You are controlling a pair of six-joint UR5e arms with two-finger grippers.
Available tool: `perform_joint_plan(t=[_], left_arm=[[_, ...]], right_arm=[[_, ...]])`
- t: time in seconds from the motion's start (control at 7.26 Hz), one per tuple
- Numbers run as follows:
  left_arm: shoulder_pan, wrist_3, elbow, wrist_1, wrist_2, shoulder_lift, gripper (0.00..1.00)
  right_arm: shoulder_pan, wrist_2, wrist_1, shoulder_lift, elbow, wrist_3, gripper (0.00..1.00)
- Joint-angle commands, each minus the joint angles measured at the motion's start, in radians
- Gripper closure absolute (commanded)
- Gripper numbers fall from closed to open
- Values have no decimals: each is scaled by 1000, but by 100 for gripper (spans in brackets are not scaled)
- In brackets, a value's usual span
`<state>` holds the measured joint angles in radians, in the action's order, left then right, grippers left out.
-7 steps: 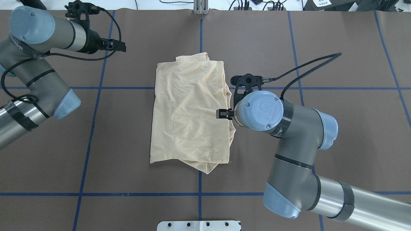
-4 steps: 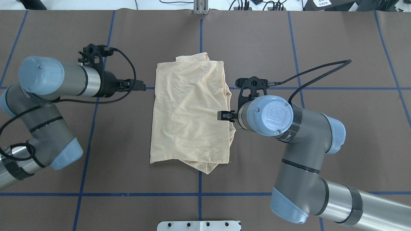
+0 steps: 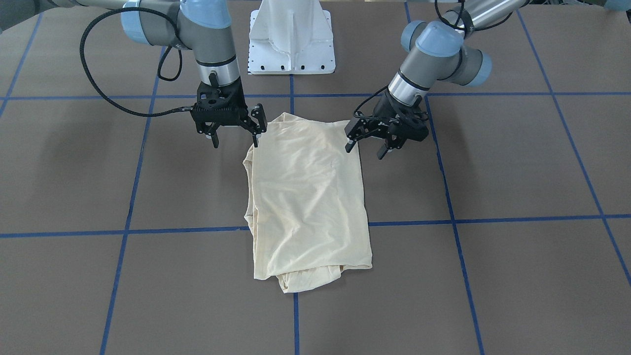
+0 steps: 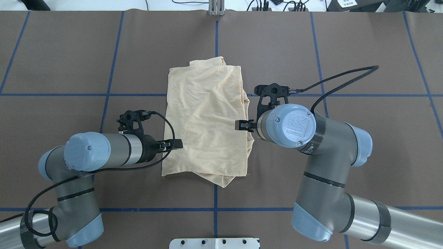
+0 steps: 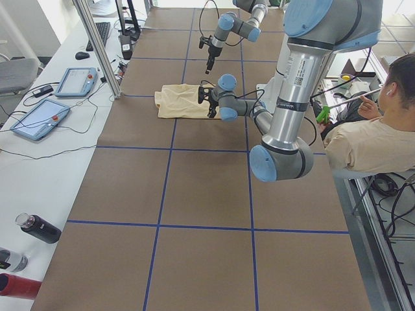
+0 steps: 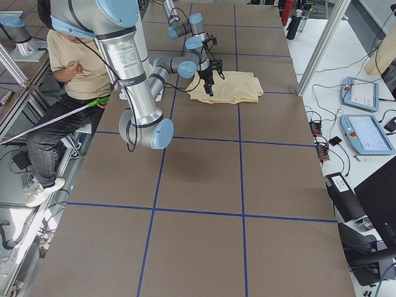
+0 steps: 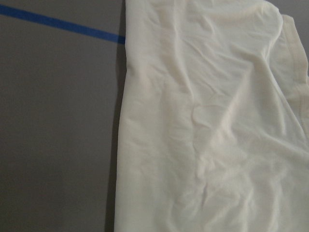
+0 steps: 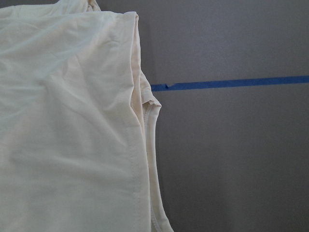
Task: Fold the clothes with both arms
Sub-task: 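Move the left gripper down to the shirt's side edge nearest it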
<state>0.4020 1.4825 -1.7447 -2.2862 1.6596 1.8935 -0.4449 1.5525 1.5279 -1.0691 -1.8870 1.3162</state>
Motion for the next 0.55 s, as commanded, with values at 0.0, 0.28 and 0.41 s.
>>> perform_joint_plan(t=[0.0,0.28,0.41], left_arm=[[-23,22,1,36,-4,-5,18],[-23,24,-3,45,-3,-5,21],[-25,24,-12,74,0,-5,21]], right_arm=[[0,0,0,0,0,0,0],[2,0,0,1,3,0,0],[0,0,0,1,3,0,0]])
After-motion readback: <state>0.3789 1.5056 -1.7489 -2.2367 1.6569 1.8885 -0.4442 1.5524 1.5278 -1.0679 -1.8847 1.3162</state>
